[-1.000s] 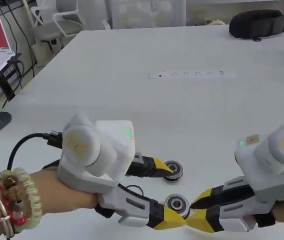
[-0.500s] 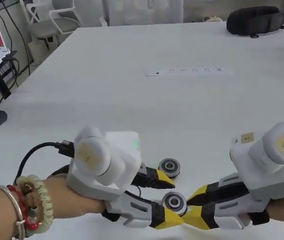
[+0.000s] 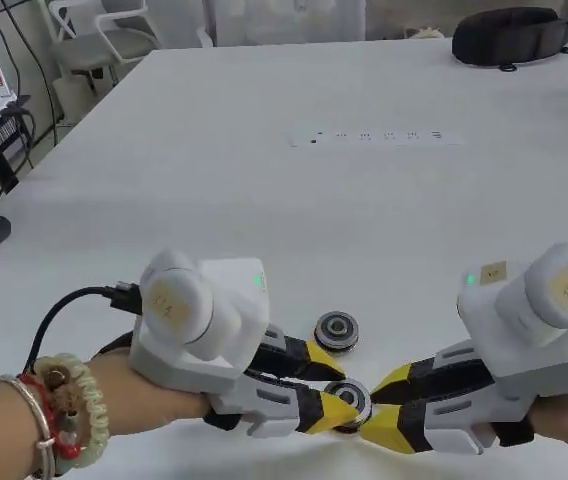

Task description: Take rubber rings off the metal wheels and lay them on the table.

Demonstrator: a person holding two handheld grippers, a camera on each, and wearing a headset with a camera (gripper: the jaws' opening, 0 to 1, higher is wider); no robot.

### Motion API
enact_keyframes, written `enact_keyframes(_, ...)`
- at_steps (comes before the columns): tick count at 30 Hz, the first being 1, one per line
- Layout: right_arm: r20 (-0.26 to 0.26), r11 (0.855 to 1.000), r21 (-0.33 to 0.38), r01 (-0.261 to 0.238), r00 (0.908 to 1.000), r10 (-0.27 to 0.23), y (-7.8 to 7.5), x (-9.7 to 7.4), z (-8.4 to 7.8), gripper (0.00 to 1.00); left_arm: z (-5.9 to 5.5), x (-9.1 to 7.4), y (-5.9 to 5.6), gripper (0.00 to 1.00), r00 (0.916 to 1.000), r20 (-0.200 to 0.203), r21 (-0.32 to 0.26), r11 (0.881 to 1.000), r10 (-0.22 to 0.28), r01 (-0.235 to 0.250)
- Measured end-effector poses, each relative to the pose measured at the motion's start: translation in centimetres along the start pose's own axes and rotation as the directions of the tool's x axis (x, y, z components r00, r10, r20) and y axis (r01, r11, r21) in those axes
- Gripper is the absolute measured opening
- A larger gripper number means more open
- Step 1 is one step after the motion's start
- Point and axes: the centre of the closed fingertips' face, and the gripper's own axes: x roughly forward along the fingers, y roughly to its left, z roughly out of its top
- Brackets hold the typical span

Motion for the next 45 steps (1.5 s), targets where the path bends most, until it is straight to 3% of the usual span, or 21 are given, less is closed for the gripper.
enact_keyframes(7,0.006,1.0,-0.013,0.012,0.9999,-0.011,-0.1,0.0,0.1,0.19,-0.1,0.0,0.0,0.1,1.0,0.004,0.012,1.0,0.009,-0.009)
enact_keyframes(14,0.03,0.999,-0.031,0.012,0.9995,-0.011,0.0,0.2,0.5,0.23,-0.3,0.0,-0.3,0.09,0.9997,0.016,0.072,0.997,0.017,-0.018)
enact_keyframes(18,0.024,0.999,-0.046,0.024,0.9995,-0.023,-0.1,0.5,0.3,0.22,-0.3,-0.1,-0.2,0.09,0.9995,0.026,0.069,0.997,0.018,-0.019)
enact_keyframes(22,0.003,0.991,-0.125,0.038,0.9993,-0.038,-0.2,0.3,0.0,0.2,-0.3,-0.1,-0.2,0.09,0.9991,0.038,0.064,0.998,0.018,-0.021)
enact_keyframes(28,0.01,0.991,-0.128,0.042,0.9991,-0.041,-0.1,0.1,0.0,0.18,-0.2,0.1,-0.4,0.07,0.9984,0.055,0.059,0.998,0.015,-0.018)
enact_keyframes(31,-0.016,0.984,-0.168,0.051,0.9984,-0.055,-0.3,-0.2,-0.4,0.1,-0.2,0.1,-0.4,0.07,0.9983,0.057,0.063,0.998,0.012,-0.016)
enact_keyframes(33,-0.011,0.984,-0.166,0.066,0.9976,-0.068,-0.5,-0.3,-0.3,0.02,-0.1,0.1,-0.4,0.07,0.9983,0.057,0.063,0.998,0.012,-0.016)
enact_keyframes(41,-0.003,0.984,-0.154,0.085,0.9963,-0.086,-0.7,-0.3,-0.3,0.0,-0.1,0.1,-0.3,0.07,0.9982,0.058,0.064,0.998,0.015,-0.018)
enact_keyframes(45,0.007,0.994,-0.059,0.087,0.9962,-0.087,-1.0,-0.3,-0.3,0.0,-0.1,0.1,-0.2,0.07,0.998,0.061,0.063,0.998,0.015,-0.018)
